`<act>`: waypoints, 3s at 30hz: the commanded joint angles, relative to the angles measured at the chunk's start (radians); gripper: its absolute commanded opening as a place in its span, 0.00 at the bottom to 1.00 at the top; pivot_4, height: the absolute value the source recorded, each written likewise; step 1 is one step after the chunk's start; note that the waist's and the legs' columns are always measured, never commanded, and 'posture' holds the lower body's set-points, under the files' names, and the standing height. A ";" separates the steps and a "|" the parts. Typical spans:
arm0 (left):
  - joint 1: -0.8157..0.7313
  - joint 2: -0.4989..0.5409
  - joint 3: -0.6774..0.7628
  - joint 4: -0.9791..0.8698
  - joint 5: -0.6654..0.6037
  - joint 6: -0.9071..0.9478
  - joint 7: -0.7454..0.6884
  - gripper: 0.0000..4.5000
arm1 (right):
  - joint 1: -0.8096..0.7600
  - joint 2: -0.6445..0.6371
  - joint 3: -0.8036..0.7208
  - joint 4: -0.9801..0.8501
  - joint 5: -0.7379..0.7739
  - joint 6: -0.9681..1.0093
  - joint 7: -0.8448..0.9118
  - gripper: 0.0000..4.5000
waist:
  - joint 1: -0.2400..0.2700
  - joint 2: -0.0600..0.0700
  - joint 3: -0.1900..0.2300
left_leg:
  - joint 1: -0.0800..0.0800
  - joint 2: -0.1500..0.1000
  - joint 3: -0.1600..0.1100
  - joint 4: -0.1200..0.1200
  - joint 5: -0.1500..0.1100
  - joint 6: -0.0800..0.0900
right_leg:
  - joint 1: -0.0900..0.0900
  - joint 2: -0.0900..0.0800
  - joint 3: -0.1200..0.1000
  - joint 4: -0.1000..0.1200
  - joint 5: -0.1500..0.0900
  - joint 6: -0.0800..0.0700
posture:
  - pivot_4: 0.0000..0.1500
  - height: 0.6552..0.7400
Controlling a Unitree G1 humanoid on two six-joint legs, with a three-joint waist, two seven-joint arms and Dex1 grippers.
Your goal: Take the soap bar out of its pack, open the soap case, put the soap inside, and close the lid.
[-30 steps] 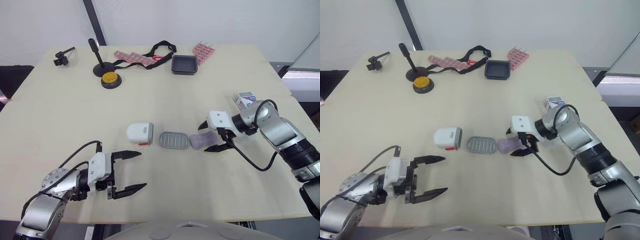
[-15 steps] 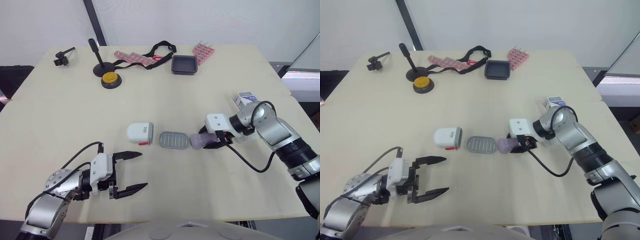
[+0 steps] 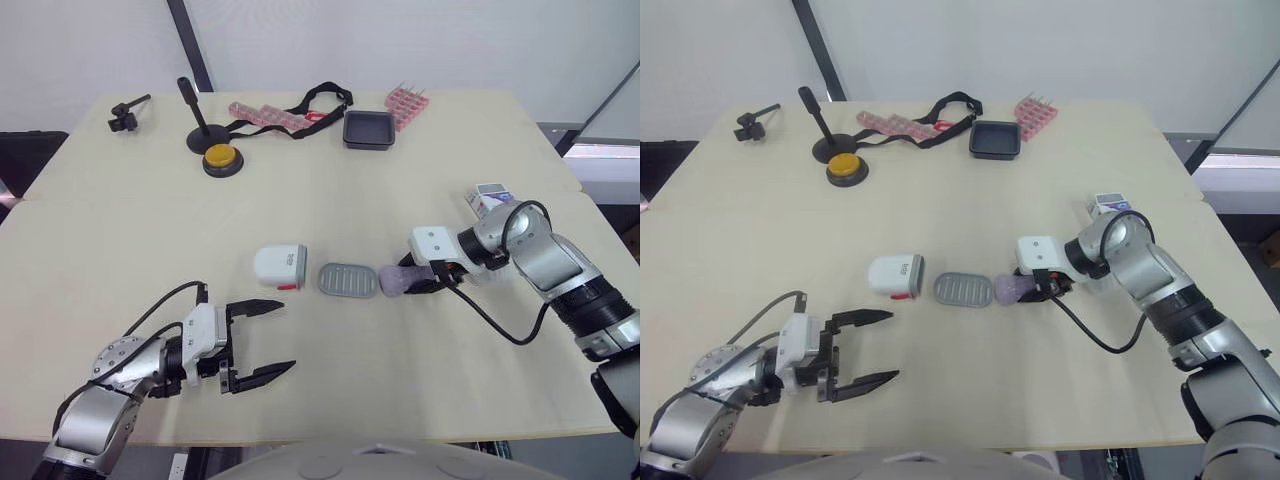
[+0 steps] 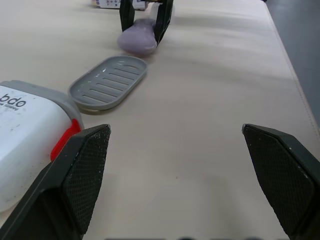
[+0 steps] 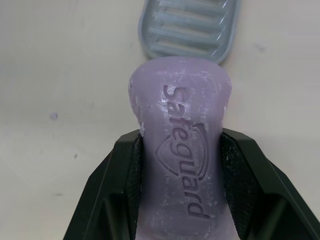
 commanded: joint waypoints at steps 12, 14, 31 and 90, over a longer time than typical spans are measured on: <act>-0.002 -0.012 0.056 -0.039 -0.044 0.064 0.082 1.00 | -0.115 0.210 0.098 -0.368 0.035 0.551 -0.243 0.39 | 0.001 0.000 0.000 | 0.003 0.000 0.000 0.000 0.001 -0.002 | 0.000 0.001 0.000 0.001 0.000 0.000 | 1.00 0.87; 0.005 -0.011 0.057 -0.050 -0.043 0.065 0.085 1.00 | -0.130 0.243 0.139 -0.366 0.014 0.616 -0.291 0.39 | 0.001 0.000 0.000 | 0.003 0.000 -0.001 0.000 0.002 -0.004 | 0.000 0.001 0.000 0.001 0.000 0.000 | 1.00 0.87; 0.003 -0.016 0.044 -0.060 -0.004 0.028 0.092 1.00 | -0.170 0.195 0.239 -0.352 0.026 0.721 -0.336 0.39 | 0.003 0.000 0.000 | 0.005 0.000 -0.002 -0.003 0.006 -0.014 | 0.000 0.002 0.001 0.001 0.003 0.005 | 1.00 0.87; -0.835 0.046 -0.156 0.800 0.229 -0.148 -0.362 1.00 | 0.516 0.035 -0.257 -0.495 0.322 0.007 -0.228 0.99 | 0.028 -0.004 -0.003 | 0.002 -0.001 -0.002 -0.001 0.004 -0.008 | 0.001 0.000 0.002 0.004 0.001 0.001 | 1.00 0.87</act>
